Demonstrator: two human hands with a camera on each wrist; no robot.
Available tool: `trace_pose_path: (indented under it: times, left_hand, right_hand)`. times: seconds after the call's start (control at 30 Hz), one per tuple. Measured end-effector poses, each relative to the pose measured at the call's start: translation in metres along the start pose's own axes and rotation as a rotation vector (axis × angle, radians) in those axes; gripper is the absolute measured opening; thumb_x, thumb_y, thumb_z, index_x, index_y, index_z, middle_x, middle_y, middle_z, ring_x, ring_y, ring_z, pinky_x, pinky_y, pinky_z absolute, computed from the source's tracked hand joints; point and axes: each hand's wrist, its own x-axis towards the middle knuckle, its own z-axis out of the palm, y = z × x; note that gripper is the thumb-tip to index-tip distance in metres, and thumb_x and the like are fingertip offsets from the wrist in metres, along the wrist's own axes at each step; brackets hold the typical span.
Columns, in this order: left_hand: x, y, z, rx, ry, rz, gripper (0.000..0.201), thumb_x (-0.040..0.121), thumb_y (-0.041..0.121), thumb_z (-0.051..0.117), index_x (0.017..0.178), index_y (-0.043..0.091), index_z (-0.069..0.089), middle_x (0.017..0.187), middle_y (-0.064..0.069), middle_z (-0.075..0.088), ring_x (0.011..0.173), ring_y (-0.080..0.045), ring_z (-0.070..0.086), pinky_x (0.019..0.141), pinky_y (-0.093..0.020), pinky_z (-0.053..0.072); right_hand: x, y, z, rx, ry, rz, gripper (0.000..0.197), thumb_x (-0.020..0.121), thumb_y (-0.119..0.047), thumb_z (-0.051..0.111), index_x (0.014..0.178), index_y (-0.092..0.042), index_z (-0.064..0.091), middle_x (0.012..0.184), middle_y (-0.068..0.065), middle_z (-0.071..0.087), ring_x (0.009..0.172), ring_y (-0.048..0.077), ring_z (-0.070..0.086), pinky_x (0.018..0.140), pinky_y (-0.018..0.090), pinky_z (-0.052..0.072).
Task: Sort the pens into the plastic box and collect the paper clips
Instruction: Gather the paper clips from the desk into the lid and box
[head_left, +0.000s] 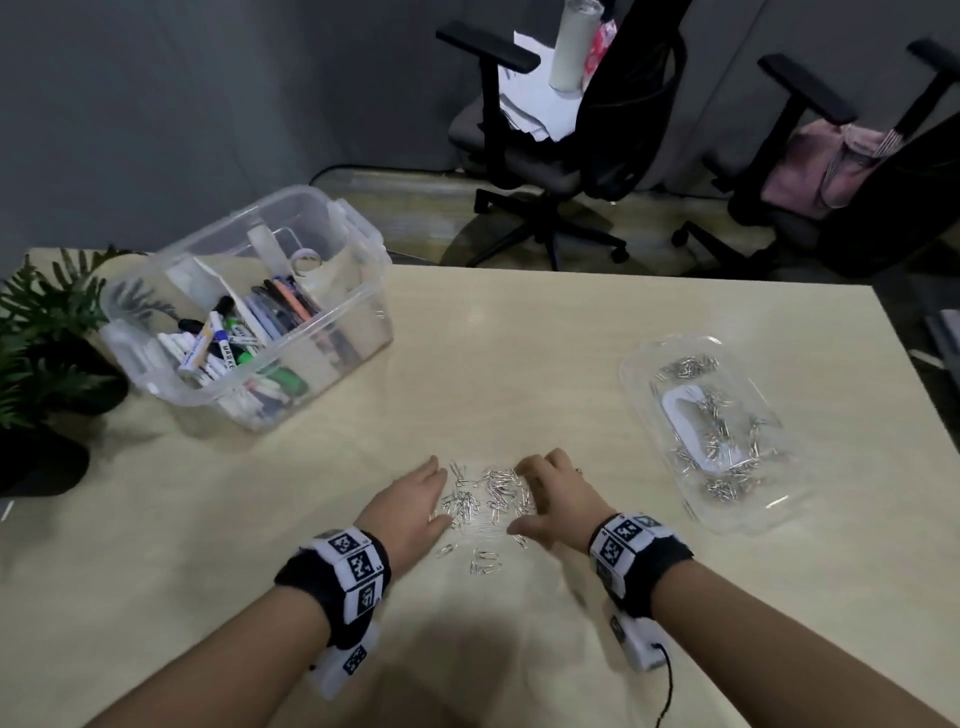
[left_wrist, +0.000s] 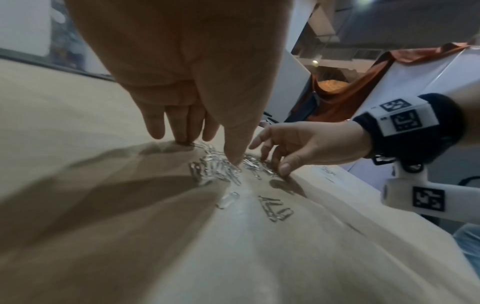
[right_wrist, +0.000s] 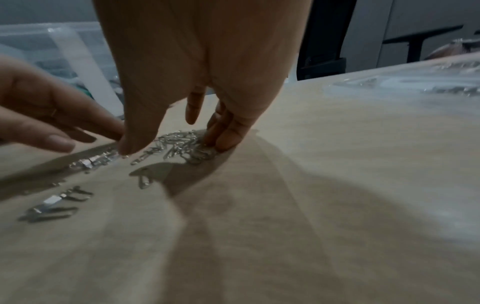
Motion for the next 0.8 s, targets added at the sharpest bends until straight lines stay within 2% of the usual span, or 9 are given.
trace_pose_path:
  times: [0.1,0.2,0.27,0.4,0.5,0.57,0.63,0.73,0.8]
  left_hand:
    - [-0.005,0.009,0.012,-0.025,0.015,0.049,0.064,0.081,0.034,0.067,0.139,0.021,0.042,0.143,0.003,0.044,0.130,-0.017,0.042,0.106,-0.026,0.034]
    - [-0.011,0.007,0.019,0.039,0.078,-0.065,0.082,0.064,0.043,0.081,0.135,0.029,0.042,0.126,0.005,0.046,0.117,-0.018,0.045,0.097,-0.032,0.041]
    - [-0.013,0.004,0.022,0.028,0.061,-0.165,0.085,0.061,0.044,0.083,0.132,0.031,0.040,0.118,0.005,0.045,0.110,-0.019,0.047,0.090,-0.032,0.044]
    - [-0.004,0.000,0.022,-0.192,0.055,-0.239,0.061,0.069,0.029,0.082,0.117,0.024,0.046,0.091,0.006,0.052,0.080,-0.011,0.052,0.070,-0.027,0.042]
    - [0.013,0.001,0.012,-0.301,0.102,-0.241,0.049,0.069,0.020,0.082,0.109,0.017,0.054,0.076,0.004,0.058,0.068,-0.012,0.053,0.071,-0.034,0.048]
    - [0.020,0.005,0.008,-0.346,0.097,-0.237,0.053,0.066,0.021,0.085,0.109,0.017,0.055,0.078,0.004,0.058,0.068,-0.014,0.056,0.074,-0.038,0.050]
    - [0.019,0.011,0.010,-0.320,0.069,-0.215,0.070,0.057,0.033,0.088,0.115,0.024,0.050,0.088,0.006,0.054,0.076,-0.013,0.054,0.074,-0.034,0.050]
    - [0.008,0.024,0.024,-0.105,0.012,-0.205,0.107,0.042,0.060,0.084,0.132,0.033,0.033,0.112,0.006,0.046,0.103,-0.017,0.051,0.089,-0.037,0.047]
    - [0.004,0.032,0.034,0.061,-0.021,-0.232,0.124,0.038,0.070,0.079,0.141,0.035,0.020,0.121,0.002,0.043,0.113,-0.021,0.049,0.093,-0.038,0.045]
  right_hand:
    - [-0.001,0.001,0.004,0.043,-0.017,-0.058,0.084,0.063,-0.040,0.085,0.133,-0.023,0.042,0.119,-0.001,0.038,0.100,0.014,0.046,0.095,0.032,0.044]
    - [-0.004,0.009,0.005,-0.059,-0.013,-0.043,0.094,0.057,-0.042,0.087,0.135,-0.028,0.036,0.120,0.000,0.037,0.101,0.023,0.051,0.089,0.039,0.048]
    - [-0.006,0.014,0.008,-0.100,-0.027,-0.022,0.096,0.058,-0.038,0.088,0.136,-0.027,0.034,0.120,0.002,0.036,0.100,0.025,0.053,0.088,0.039,0.049]
    - [0.004,0.016,0.004,-0.010,0.015,0.011,0.076,0.067,-0.031,0.084,0.130,-0.020,0.042,0.124,0.004,0.046,0.109,0.025,0.053,0.090,0.031,0.043]
    - [0.014,0.010,-0.005,0.073,0.070,0.029,0.070,0.068,-0.033,0.084,0.125,-0.018,0.046,0.123,0.004,0.054,0.107,0.020,0.054,0.088,0.026,0.041]
    - [0.013,0.006,-0.003,0.074,0.050,0.004,0.078,0.063,-0.039,0.085,0.126,-0.021,0.043,0.122,0.002,0.051,0.104,0.020,0.054,0.089,0.029,0.044]
    - [0.007,0.003,0.003,0.030,0.001,-0.044,0.091,0.056,-0.044,0.087,0.130,-0.025,0.037,0.122,0.002,0.045,0.105,0.022,0.053,0.091,0.035,0.046]
    - [0.000,0.003,0.014,-0.114,-0.003,-0.101,0.107,0.049,-0.051,0.088,0.136,-0.027,0.031,0.119,0.004,0.040,0.105,0.026,0.051,0.092,0.037,0.047]
    - [0.000,0.003,0.019,-0.175,0.020,-0.112,0.109,0.048,-0.052,0.088,0.137,-0.027,0.030,0.117,0.005,0.040,0.105,0.027,0.050,0.091,0.037,0.046]
